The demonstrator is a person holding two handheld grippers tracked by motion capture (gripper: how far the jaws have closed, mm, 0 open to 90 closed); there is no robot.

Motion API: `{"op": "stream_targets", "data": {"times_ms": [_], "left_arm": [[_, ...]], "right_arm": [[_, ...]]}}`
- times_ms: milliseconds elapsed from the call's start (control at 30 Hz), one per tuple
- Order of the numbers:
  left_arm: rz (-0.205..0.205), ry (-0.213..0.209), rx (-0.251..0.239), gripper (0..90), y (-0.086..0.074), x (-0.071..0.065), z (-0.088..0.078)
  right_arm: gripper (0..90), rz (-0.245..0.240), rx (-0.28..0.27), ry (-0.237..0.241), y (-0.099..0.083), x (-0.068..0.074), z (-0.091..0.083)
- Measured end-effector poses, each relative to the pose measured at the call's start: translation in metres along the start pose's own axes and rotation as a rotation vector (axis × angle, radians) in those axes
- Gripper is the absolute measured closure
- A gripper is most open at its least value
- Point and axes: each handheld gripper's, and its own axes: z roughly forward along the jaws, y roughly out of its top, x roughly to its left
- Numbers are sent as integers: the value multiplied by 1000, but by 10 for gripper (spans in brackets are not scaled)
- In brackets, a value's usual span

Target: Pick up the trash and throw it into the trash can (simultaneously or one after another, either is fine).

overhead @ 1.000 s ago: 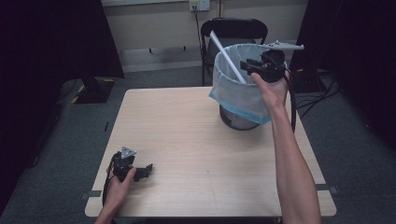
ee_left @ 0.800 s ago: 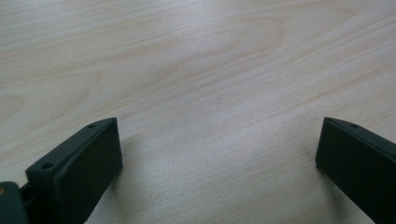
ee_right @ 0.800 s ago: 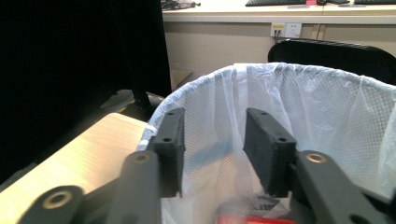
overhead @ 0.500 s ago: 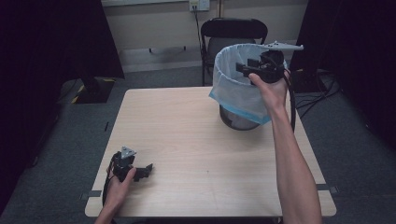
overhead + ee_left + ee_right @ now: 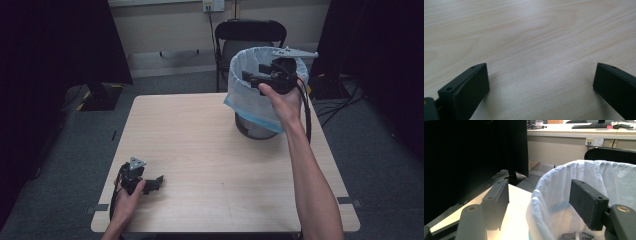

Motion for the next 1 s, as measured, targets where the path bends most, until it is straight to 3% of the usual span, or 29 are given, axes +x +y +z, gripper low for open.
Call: {"op": "stream_targets", "data": {"times_ms": [233,467,567,1000], "left_arm": [[-3,-1,-2,0,0,0,0],[0,0,0,0,0,0,0],[0,0,0,0,0,0,0],[0,1,0,0,0,0,0]], "right_arm": [[332,-9,14,32,-4,13,-4],[286,-14,4,63,-9,29,-6],[257,-33,27,44,-11,36,-6],[215,-65,46,63,-33,58,-9]]}}
